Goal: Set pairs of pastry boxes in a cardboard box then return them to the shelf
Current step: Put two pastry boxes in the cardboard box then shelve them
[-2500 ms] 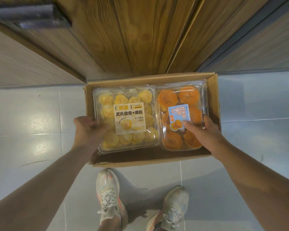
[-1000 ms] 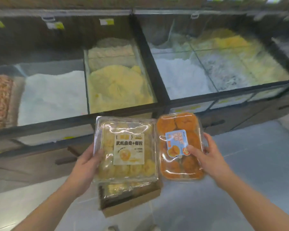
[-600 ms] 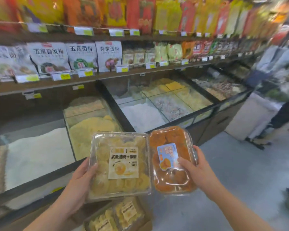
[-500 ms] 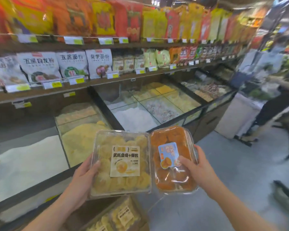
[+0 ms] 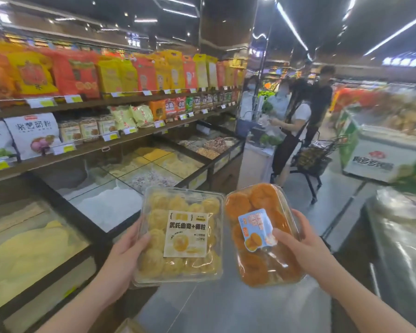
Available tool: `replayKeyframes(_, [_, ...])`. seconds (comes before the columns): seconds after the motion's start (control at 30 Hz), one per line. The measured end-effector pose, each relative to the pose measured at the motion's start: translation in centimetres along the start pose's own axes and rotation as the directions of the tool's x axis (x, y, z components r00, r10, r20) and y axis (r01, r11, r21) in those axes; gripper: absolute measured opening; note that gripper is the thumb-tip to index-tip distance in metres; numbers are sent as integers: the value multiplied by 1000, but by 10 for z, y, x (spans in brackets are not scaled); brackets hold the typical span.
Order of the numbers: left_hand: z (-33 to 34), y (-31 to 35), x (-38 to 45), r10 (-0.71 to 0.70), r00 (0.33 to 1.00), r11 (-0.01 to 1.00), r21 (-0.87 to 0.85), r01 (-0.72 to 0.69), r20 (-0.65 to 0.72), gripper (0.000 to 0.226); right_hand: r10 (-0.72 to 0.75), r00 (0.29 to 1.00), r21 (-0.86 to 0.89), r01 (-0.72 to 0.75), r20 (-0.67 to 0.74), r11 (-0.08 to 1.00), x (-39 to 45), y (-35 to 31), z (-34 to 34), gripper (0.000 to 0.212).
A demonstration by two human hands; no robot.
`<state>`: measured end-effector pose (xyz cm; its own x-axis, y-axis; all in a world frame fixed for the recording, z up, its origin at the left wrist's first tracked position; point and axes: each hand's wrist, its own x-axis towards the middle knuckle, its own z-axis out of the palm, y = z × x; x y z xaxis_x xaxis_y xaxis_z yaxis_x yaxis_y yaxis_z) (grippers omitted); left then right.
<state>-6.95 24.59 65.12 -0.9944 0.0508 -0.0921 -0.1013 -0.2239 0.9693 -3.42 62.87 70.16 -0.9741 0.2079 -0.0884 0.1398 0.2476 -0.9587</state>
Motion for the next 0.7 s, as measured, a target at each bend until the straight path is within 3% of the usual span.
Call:
replayKeyframes(0.13, [97, -12, -3, 10, 992, 1000, 19, -12, 128, 39, -10, 991, -14, 8, -136, 1000, -46, 21, -95, 108])
replayKeyframes(0.37, [266, -49, -22, -9, 928, 999, 32, -3, 373, 40, 40, 918, -23, -54, -395, 998, -140, 51, -230, 89])
replayKeyframes(0.47, [332, -64, -33, -22, 889, 999, 35, 7, 458, 37, 56, 850, -21, -78, -524, 997, -186, 63, -276, 82])
replayKeyframes(0.6, [415, -82, -51, -41, 770, 997, 75, -9, 637, 36, 103, 716, 2, -140, -691, 990, -250, 89, -327, 95])
replayKeyframes(0.7, [475, -100, -66, -97, 657, 994, 99, 34, 748, 39, 126, 601, 27, -171, -789, 985, -299, 100, -349, 57])
